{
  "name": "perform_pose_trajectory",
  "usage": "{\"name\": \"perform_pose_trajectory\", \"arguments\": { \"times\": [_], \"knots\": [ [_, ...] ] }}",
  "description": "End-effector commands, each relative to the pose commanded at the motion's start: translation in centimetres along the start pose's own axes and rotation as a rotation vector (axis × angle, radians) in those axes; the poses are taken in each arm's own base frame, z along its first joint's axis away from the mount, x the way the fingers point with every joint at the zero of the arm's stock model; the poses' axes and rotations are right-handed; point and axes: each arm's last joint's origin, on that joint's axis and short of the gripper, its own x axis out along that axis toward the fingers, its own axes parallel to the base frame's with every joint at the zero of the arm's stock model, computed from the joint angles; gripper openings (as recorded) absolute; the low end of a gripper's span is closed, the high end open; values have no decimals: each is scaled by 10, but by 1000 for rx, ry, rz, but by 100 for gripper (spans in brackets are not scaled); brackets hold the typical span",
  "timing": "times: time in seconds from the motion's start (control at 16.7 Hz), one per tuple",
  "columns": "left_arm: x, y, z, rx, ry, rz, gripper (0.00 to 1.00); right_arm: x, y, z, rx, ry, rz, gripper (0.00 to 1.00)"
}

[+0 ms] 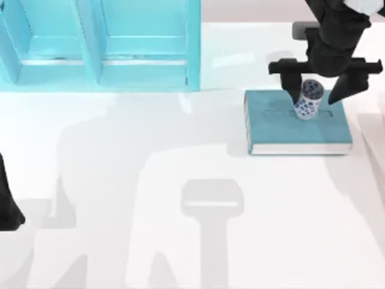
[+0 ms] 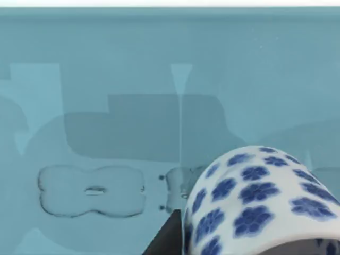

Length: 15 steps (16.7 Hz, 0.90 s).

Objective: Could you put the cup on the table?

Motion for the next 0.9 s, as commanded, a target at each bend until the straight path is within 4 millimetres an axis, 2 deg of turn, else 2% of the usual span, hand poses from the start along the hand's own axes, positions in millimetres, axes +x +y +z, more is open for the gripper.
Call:
{"name": "perform_pose_trajectory", "arguments": {
  "times": [0.36,0.9],
  "knots": [
    [0,0,0,0,0,0,100,0,0,0,0,0,0,2],
    [0,0,0,0,0,0,100,1,-1,0,3,1,0,0]
  ]
}}
